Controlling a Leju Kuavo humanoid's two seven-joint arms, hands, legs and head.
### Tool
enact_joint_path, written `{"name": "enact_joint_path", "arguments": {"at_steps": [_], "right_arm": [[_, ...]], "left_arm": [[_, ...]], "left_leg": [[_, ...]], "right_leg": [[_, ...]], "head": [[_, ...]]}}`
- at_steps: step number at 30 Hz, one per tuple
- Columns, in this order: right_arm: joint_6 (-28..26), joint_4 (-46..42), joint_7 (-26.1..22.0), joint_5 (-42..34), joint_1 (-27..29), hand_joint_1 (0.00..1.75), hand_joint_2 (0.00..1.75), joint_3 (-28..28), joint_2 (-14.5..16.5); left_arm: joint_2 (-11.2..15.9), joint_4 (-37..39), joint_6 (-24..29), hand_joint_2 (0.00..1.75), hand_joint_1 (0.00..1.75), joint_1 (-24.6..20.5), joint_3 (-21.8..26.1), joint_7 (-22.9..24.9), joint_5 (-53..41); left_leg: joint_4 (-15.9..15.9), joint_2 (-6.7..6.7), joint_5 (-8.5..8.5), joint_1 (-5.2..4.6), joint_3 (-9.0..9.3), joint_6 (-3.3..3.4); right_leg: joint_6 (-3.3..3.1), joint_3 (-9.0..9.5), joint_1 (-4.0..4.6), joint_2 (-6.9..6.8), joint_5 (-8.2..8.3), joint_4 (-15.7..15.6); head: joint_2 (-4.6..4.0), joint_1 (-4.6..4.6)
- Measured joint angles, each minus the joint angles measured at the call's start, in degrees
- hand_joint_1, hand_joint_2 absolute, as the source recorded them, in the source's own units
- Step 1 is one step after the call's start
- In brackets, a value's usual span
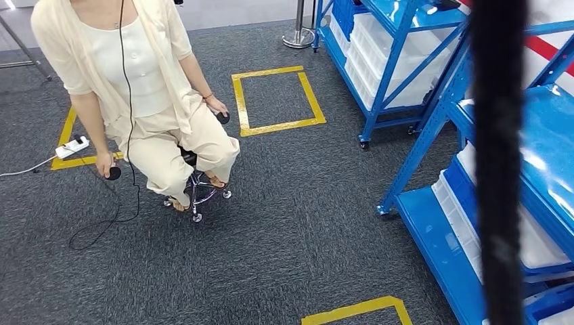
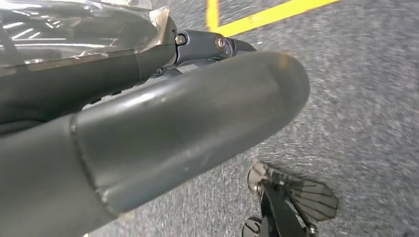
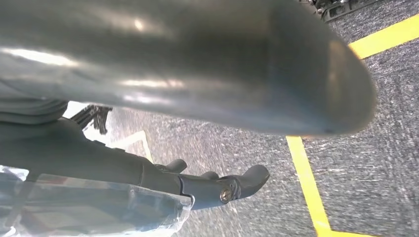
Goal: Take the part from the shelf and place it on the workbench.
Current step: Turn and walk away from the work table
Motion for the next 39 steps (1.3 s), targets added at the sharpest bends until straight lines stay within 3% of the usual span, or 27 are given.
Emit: {"name": "enact_joint_path", "arguments": {"at_steps": [2, 4, 6, 8, 10, 11, 12, 13, 15, 17, 18, 19, 21, 23, 24, 25, 27, 29, 31, 33, 35, 37, 39], "right_arm": [[0.0, 0.0, -0.1, 0.0, 0.0, 0.00, 0.00, 0.0, 0.0], [0.0, 0.0, -0.2, 0.0, 0.1, 0.00, 0.00, -0.1, 0.0], [0.0, 0.0, -0.2, -0.1, 0.1, 0.00, 0.00, -0.3, -0.1], [0.0, 0.0, -0.2, -0.2, 0.0, 0.00, 0.00, -0.4, -0.1], [0.0, 0.0, -0.2, -0.2, 0.1, 0.00, 0.00, -0.5, -0.1], [0.0, 0.0, -0.2, -0.3, 0.1, 0.00, 0.00, -0.6, -0.1], [0.0, 0.0, -0.2, -0.3, 0.2, 0.00, 0.00, -0.6, -0.1], [0.0, 0.0, -0.2, -0.3, 0.3, 0.00, 0.00, -0.7, -0.2], [0.0, 0.0, -0.3, -0.4, 0.2, 0.00, 0.00, -0.8, -0.1], [0.0, 0.0, -0.3, -0.5, 0.1, 0.00, 0.00, -0.9, -0.1], [-0.1, 0.0, -0.3, -0.5, 0.1, 0.00, 0.00, -1.0, -0.1], [-0.1, 0.0, -0.3, -0.6, 0.1, 0.00, 0.00, -1.0, -0.2], [-0.2, 0.0, -0.3, -0.6, 0.1, 0.00, 0.00, -1.2, -0.2], [-0.2, 0.0, -0.3, -0.7, 0.0, 0.00, 0.00, -1.2, -0.2], [-0.3, 0.0, -0.3, -0.7, 0.0, 0.00, 0.00, -1.3, -0.2], [-0.3, 0.0, -0.3, -0.7, 0.0, 0.00, 0.00, -1.3, -0.2], [-0.3, 0.0, -0.3, -0.7, 0.1, 0.00, 0.00, -1.3, -0.2], [-0.3, 0.0, -0.3, -0.8, 0.1, 0.00, 0.00, -1.3, -0.2], [-0.3, 0.0, -0.3, -0.8, 0.0, 0.00, 0.00, -1.3, -0.2], [-0.3, 0.0, -0.3, -0.8, -0.1, 0.00, 0.00, -1.3, -0.2], [-0.3, 0.0, -0.3, -0.8, 0.1, 0.00, 0.00, -1.4, -0.2], [-0.4, 0.0, -0.2, -0.9, 0.2, 0.00, 0.00, -1.4, -0.3], [-0.4, 0.0, -0.1, -1.0, 0.2, 0.00, 0.00, -1.4, -0.3]], "left_arm": [[0.0, 0.0, 0.0, 0.00, 0.00, 0.0, 0.0, -0.2, 0.0], [0.0, 0.0, 0.0, 0.00, 0.00, -0.1, 0.0, -0.4, 0.0], [-0.1, 0.0, 0.0, 0.00, 0.00, -0.1, 0.0, -0.6, 0.0], [-0.1, 0.0, 0.0, 0.00, 0.00, 0.0, 0.0, -0.7, 0.0], [-0.1, 0.0, 0.0, 0.00, 0.00, 0.0, 0.0, -0.7, 0.0], [-0.1, 0.0, 0.0, 0.00, 0.00, 0.0, 0.0, -0.7, 0.0], [-0.1, 0.0, 0.0, 0.00, 0.00, 0.0, 0.0, -0.7, 0.0], [-0.1, 0.0, 0.0, 0.00, 0.00, 0.0, 0.0, -0.7, 0.0], [-0.1, 0.0, -0.1, 0.00, 0.00, 0.0, 0.0, -0.7, 0.0], [0.0, 0.0, -0.1, 0.00, 0.00, -0.1, 0.0, -0.8, 0.0], [0.0, 0.0, -0.1, 0.00, 0.00, -0.2, 0.0, -0.8, 0.0], [-0.1, 0.0, -0.1, 0.00, 0.00, -0.3, 0.0, -0.8, 0.0], [-0.1, 0.0, 0.0, 0.00, 0.00, -0.4, 0.0, -0.8, 0.0], [-0.1, 0.0, 0.1, 0.00, 0.00, -0.3, 0.0, -0.8, 0.0], [-0.1, 0.0, 0.1, 0.00, 0.00, -0.2, 0.0, -0.7, -0.1], [-0.2, 0.0, 0.2, 0.00, 0.00, -0.1, 0.0, -0.7, -0.1], [-0.2, 0.0, 0.2, 0.00, 0.00, 0.0, 0.0, -0.7, -0.1], [-0.2, 0.0, 0.3, 0.00, 0.00, 0.0, 0.0, -0.7, -0.1], [-0.2, 0.0, 0.3, 0.00, 0.00, 0.0, 0.0, -0.7, -0.2], [-0.2, 0.0, 0.3, 0.00, 0.00, 0.0, 0.0, -0.7, -0.3], [-0.2, 0.0, 0.3, 0.00, 0.00, -0.1, 0.0, -0.7, -0.4], [-0.3, 0.0, 0.3, 0.00, 0.00, -0.2, 0.0, -0.7, -0.5], [-0.3, 0.0, 0.3, 0.00, 0.00, -0.1, 0.0, -0.8, -0.5]], "left_leg": [[-1.8, -0.69, 0.27, -0.29, 0.66, 0.41], [-2.3, 0.62, 0.76, -0.53, 0.80, 1.25], [-3.2, 2.04, 1.33, -0.46, 1.01, 2.20], [-3.5, 3.59, 1.55, -0.53, 0.96, 2.65], [-3.5, 5.27, 1.55, -0.63, 0.79, 2.66], [-3.4, 6.05, 1.52, -0.65, 0.75, 2.61], [-3.4, 6.74, 1.47, -0.63, 0.78, 2.52], [-3.4, 7.40, 1.39, -0.59, 0.88, 2.34], [-3.2, 8.58, 1.01, -0.75, 1.19, 1.59], [-3.2, 9.67, 0.69, -0.91, 1.62, 0.71], [-3.2, 10.24, 0.60, -0.82, 1.90, 0.32], [-3.2, 10.46, 0.46, -0.61, 2.07, -0.06], [-1.1, 8.33, -1.41, -0.15, 1.44, -0.62], [5.4, 4.77, -5.38, 0.08, -1.36, -0.74], [9.4, 3.82, -7.23, 0.09, -3.23, -0.72], [12.4, 3.37, -8.19, 0.09, -4.72, -0.69], [14.1, 3.12, -7.70, 0.09, -5.79, -0.61], [9.4, 2.72, -4.41, 0.14, -3.75, -0.41], [2.2, 0.54, -0.95, 0.32, -0.58, -0.20], [-1.5, -0.89, 0.12, 0.19, 0.87, 0.06], [-2.1, 0.19, 0.31, -0.11, 1.01, 0.84], [-2.8, 1.57, 0.90, -0.16, 1.23, 1.89], [-3.3, 3.11, 1.20, -0.32, 1.25, 2.49]], "right_leg": [[0.54, -0.57, 0.08, 1.05, 0.20, 0.0], [1.20, -1.21, -0.06, 1.34, 0.35, 0.0], [1.31, -2.67, -0.01, -1.12, -1.13, 2.6], [1.10, -6.03, -0.20, -3.88, -4.50, 9.3], [1.53, -9.00, -0.65, -4.51, -6.75, 15.5], [2.06, -9.03, -0.91, -4.68, -6.63, 15.9], [2.70, -7.78, -1.17, -5.01, -5.66, 13.8], [3.33, -5.46, -1.43, -5.85, -4.21, 9.7], [3.77, -1.33, -1.48, -8.49, -1.69, 2.2], [3.07, -0.33, -0.98, -9.54, -0.78, -0.1], [2.64, -0.48, -0.73, -8.92, -0.62, -0.2], [2.17, -0.50, -1.01, -8.21, -0.52, -0.2], [1.17, -0.29, -1.49, -6.93, -0.18, -0.4], [0.30, -0.29, -1.44, -5.74, 0.10, -0.5], [0.05, -0.39, -1.21, -5.05, 0.14, -0.5], [-0.02, -0.42, -1.00, -4.26, 0.16, -0.4], [-0.03, -0.37, -0.76, -2.92, 0.16, -0.4], [0.00, -0.18, -0.72, -1.77, 0.16, -0.3], [0.14, -0.23, -0.53, -0.46, 0.13, -0.1], [0.70, -0.72, -0.36, 0.73, 0.23, 0.1], [1.53, -1.40, -0.39, 1.58, 0.48, 0.0], [1.81, -2.48, -0.37, -0.29, -0.34, 1.5], [1.43, -5.32, -0.45, -3.37, -3.27, 7.2]], "head": [[0.01, 0.02], [0.01, 0.01], [0.01, 0.17], [0.01, 0.35], [0.01, 0.40], [0.01, 0.41], [0.01, 0.42], [0.01, 0.43], [0.01, 0.42], [0.00, 0.33], [0.00, 0.29], [0.00, 0.25], [0.01, 0.01], [0.01, -0.27], [0.01, -0.29], [0.01, -0.28], [0.01, -0.28], [0.01, -0.28], [0.01, -0.27], [0.01, -0.25], [0.01, -0.22], [0.01, -0.10], [0.01, 0.10]]}}
